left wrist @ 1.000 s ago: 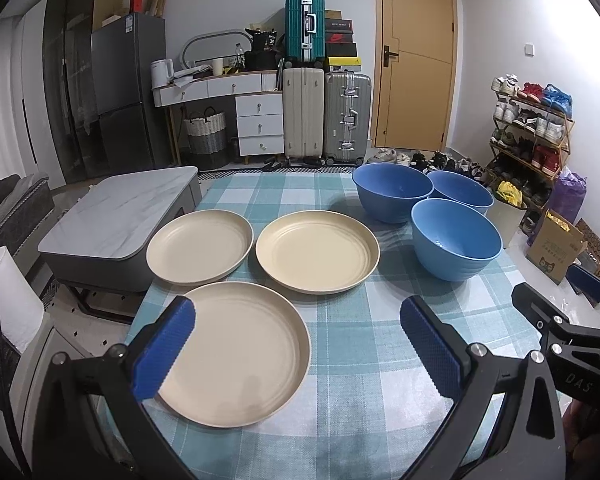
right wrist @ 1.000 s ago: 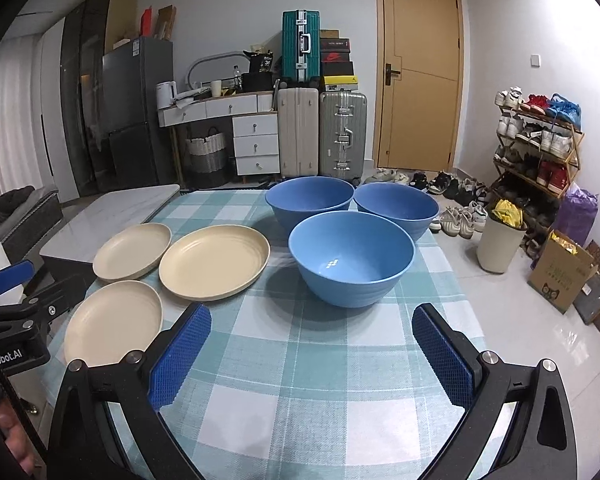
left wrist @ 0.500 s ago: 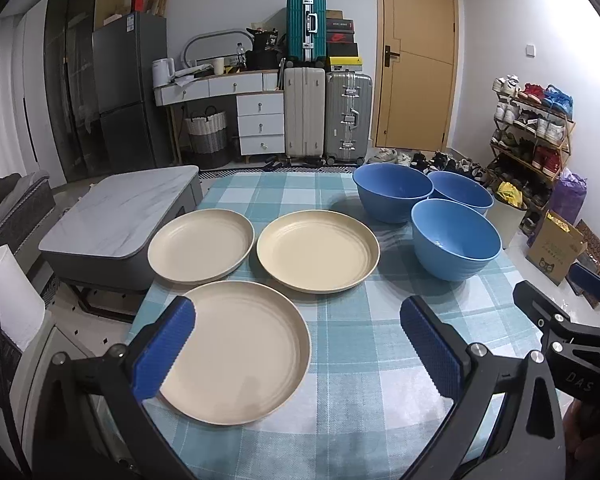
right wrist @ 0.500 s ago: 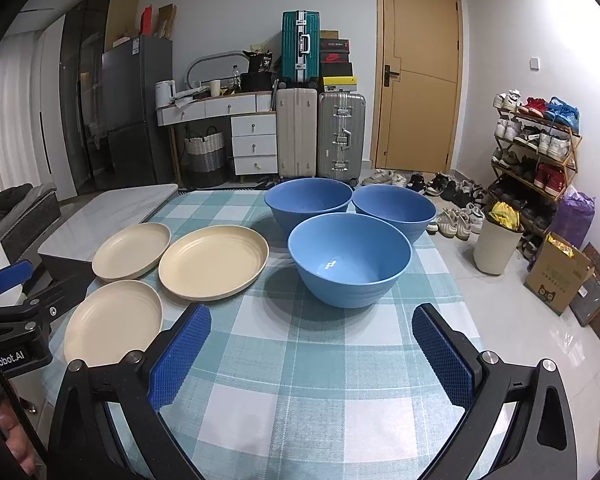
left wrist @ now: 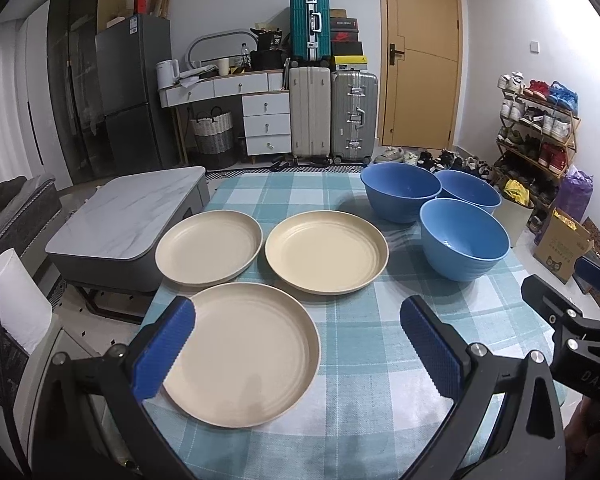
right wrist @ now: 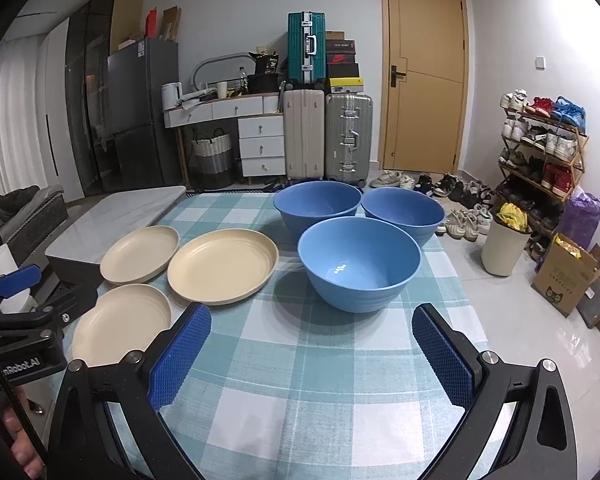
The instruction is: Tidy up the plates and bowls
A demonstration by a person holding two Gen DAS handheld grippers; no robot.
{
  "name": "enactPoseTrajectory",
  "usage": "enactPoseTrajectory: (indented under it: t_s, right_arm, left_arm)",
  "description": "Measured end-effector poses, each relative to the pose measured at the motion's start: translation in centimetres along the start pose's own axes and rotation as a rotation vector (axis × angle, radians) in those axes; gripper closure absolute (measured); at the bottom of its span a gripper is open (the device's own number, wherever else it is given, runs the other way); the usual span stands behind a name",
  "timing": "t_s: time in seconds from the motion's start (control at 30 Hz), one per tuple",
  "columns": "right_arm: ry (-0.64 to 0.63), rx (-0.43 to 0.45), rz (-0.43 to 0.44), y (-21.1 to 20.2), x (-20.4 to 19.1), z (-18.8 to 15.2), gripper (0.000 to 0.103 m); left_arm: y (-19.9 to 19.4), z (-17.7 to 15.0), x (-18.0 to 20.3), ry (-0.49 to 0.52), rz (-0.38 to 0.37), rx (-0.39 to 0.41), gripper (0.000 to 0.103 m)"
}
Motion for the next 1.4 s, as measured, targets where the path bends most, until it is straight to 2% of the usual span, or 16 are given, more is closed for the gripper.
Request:
enactPoseTrajectory:
  t_s: [0.23,0.3,0.4,0.6,0.8,0.97,1.1,1.27,1.4]
  right_arm:
    - [-0.024,-0.005,0.033,0.8,-0.7,0.3,0.0]
    - [-0.013,-0.011,0.052,1.0,-0.7,0.4,0.0]
    - [-0.013,-0.008,0.083,1.3,-1.2,0.9,0.0]
    - [-0.044,0.034,0.185,0.6,-3.4,3.9,0.0]
    - [-0.144,0.09,0.263,0.4,-7.9,7.7,0.0]
    - [-0.186,0.037,0.365,3.2,-12.2,11.2,0.0]
    - [-0.208,-0.03,0.407,6.4,-15.4,13.9,0.0]
    - [-0.285,-0.099,0.419,12.0,-20.6,16.9,0.0]
    - [-0.389,-0.145,0.401,17.2,-24.9,17.6,0.0]
  left_arm:
    - [-0.3,0.4,-0.7,-0.006,0.008,0.038,0.0]
    - [-0.3,0.6,-1.2,-0.013,-0.012,0.054,0.0]
    - [0.1,1.0,-1.8,-0.027,-0.02,0.004,0.0]
    - [0.3,2.3,-4.0,-0.041,0.031,-0.003,0.0]
    - [1.3,3.7,-7.6,-0.066,0.067,-0.05,0.0]
    - [3.0,5.1,-12.0,-0.114,0.122,-0.082,0.0]
    - [5.3,5.6,-16.0,-0.171,0.152,-0.102,0.0]
    - [9.8,5.0,-20.5,-0.232,0.164,-0.186,0.0]
    - [13.6,4.2,-23.1,-0.254,0.186,-0.254,0.0]
Point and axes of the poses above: each gripper's, at about its wrist camera, not at the fingertips, and y roughly the way its jaws point, x to its right, z to its top, the point moved 1 cm from there along y, roughly the way its jaws point, and after that the axes turned 10 degrees about -z, right-handed, at the moved point
